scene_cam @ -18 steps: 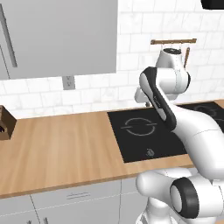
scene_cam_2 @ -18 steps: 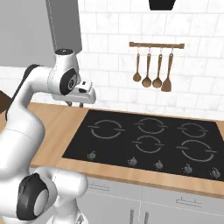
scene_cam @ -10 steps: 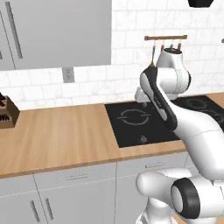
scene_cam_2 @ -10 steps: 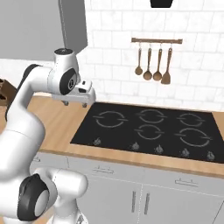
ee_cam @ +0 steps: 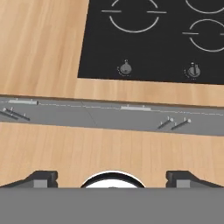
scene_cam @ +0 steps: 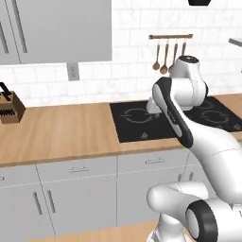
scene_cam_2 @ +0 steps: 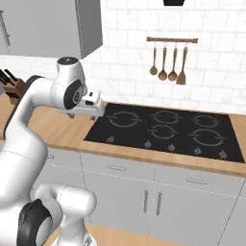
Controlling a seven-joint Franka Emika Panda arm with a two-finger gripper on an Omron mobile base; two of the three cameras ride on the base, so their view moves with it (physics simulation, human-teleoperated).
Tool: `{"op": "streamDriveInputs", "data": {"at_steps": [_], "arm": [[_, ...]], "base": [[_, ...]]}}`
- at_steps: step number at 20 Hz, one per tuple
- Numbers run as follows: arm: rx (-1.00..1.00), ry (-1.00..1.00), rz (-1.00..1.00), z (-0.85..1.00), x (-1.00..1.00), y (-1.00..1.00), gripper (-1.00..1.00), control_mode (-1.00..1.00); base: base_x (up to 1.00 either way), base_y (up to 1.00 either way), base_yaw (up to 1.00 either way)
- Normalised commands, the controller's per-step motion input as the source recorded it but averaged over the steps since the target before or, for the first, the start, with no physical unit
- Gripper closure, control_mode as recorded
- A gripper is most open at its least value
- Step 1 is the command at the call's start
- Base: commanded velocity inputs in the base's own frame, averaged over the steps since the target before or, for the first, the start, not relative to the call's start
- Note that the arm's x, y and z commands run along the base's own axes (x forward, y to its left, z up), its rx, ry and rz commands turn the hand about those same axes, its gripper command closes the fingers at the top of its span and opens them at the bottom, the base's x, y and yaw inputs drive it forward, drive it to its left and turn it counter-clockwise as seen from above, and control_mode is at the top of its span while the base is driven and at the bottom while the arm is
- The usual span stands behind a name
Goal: Take a straw from the drawer in front and place it inside the glass cup on the dining counter.
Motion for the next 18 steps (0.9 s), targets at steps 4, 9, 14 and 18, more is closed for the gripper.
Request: {"op": "streamDriveInputs", "data": {"at_steps": [4, 9, 14, 18], "arm": [[0.00, 0.00, 0.00, 0.00, 0.00, 0.00, -1.00, 1.00], [0.00, 0.00, 0.00, 0.00, 0.00, 0.00, -1.00, 1.00], [0.00, 0.00, 0.00, 0.00, 0.00, 0.00, -1.00, 1.00], [0.00, 0.00, 0.00, 0.00, 0.00, 0.00, -1.00, 1.00]], "base": [[0.02, -0.97, 0.41], [0.11, -0.84, 0.55], [0.06, -0.75, 0.59], [0.05, -0.76, 0.58]]}}
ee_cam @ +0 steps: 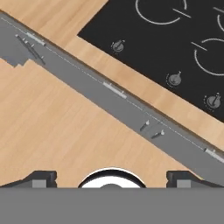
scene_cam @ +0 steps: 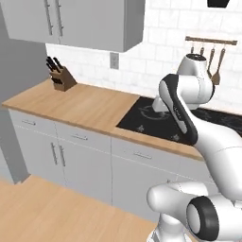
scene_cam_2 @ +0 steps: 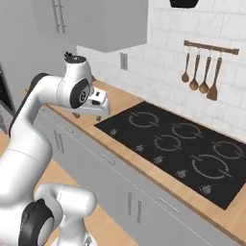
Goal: Take a straw from the drawer in front and place it inside the glass cup on the dining counter.
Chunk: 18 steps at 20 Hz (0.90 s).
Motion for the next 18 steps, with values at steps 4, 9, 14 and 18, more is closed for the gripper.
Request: {"op": "streamDriveInputs", "data": {"at_steps": [4, 9, 14, 18], "arm": [[0.00, 0.00, 0.00, 0.00, 0.00, 0.00, -1.00, 1.00], [0.00, 0.00, 0.00, 0.00, 0.00, 0.00, -1.00, 1.00], [0.00, 0.00, 0.00, 0.00, 0.00, 0.00, -1.00, 1.00], [0.01, 0.00, 0.05, 0.00, -0.03, -0.17, -1.00, -1.00]], "base": [[0.11, -0.78, 0.56], [-0.01, -0.85, 0.47], [-0.33, -0.98, 0.31], [-0.17, -0.72, 0.17]]}}
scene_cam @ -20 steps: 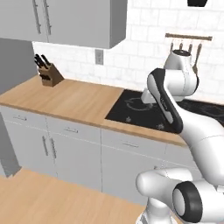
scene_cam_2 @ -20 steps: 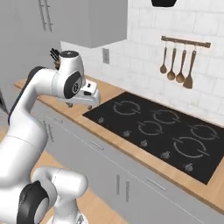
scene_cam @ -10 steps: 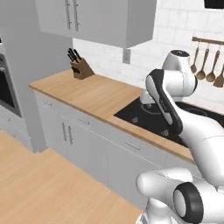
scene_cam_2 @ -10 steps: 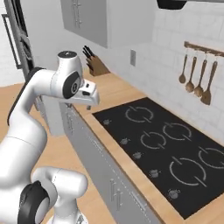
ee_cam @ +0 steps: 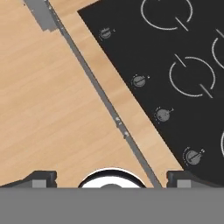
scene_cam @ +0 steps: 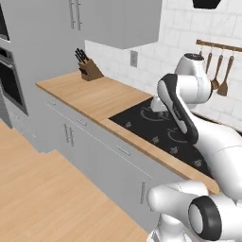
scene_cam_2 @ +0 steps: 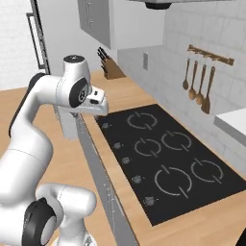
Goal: Take a straw from the drawer in front and place it inside the glass cup on the dining counter.
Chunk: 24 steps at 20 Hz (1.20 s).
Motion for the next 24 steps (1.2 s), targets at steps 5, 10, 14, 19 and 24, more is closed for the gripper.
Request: {"op": "streamDriveInputs", "data": {"at_steps": [5, 10, 14, 19, 24], "arm": [[-0.03, -0.10, 0.17, -0.04, -0.16, 0.10, -1.00, -1.00], [-0.29, -0.08, 0.10, -0.48, -0.02, 0.96, -1.00, -1.00], [-0.38, 0.00, 0.00, -0.76, 0.20, 1.00, -1.00, -1.00], [-0.37, 0.00, -0.02, -0.82, 0.47, 0.99, -1.00, -1.00], [-0.31, 0.00, -0.05, -0.63, 0.70, 0.75, -1.00, -1.00]], "base": [[0.00, 0.00, 0.00], [0.00, 0.00, 0.00], [0.00, 0.00, 0.00], [0.00, 0.00, 0.00], [0.00, 0.00, 0.00]]}}
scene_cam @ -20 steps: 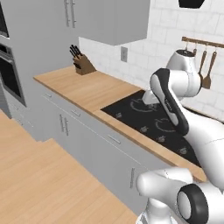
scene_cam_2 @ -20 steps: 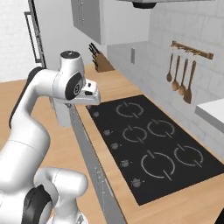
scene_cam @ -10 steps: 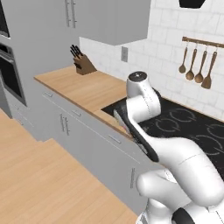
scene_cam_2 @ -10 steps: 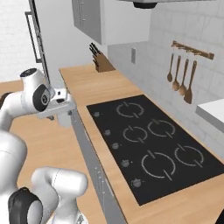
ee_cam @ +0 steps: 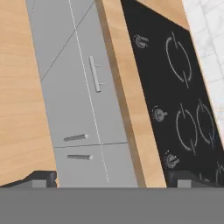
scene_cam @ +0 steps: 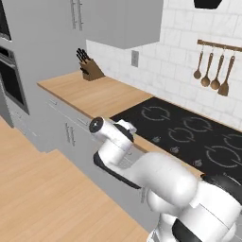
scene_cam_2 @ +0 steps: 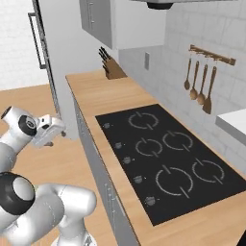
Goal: Take a straw from the drawer in front and place it inside the glass cup on the dining counter.
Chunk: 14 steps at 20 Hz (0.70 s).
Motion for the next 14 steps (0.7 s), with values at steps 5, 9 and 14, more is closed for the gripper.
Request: {"op": "streamDriveInputs", "data": {"at_steps": [5, 9, 14], "arm": [[-0.31, 0.00, -0.06, -0.53, 0.69, 0.50, -1.00, -1.00], [-0.31, -0.02, -0.07, -0.57, 0.69, 0.25, -1.00, -1.00], [-0.27, -0.10, -0.09, -0.66, 0.60, 0.00, -1.00, -1.00]], "base": [[0.00, 0.00, 0.00], [0.00, 0.00, 0.00], [0.00, 0.00, 0.00]]}}
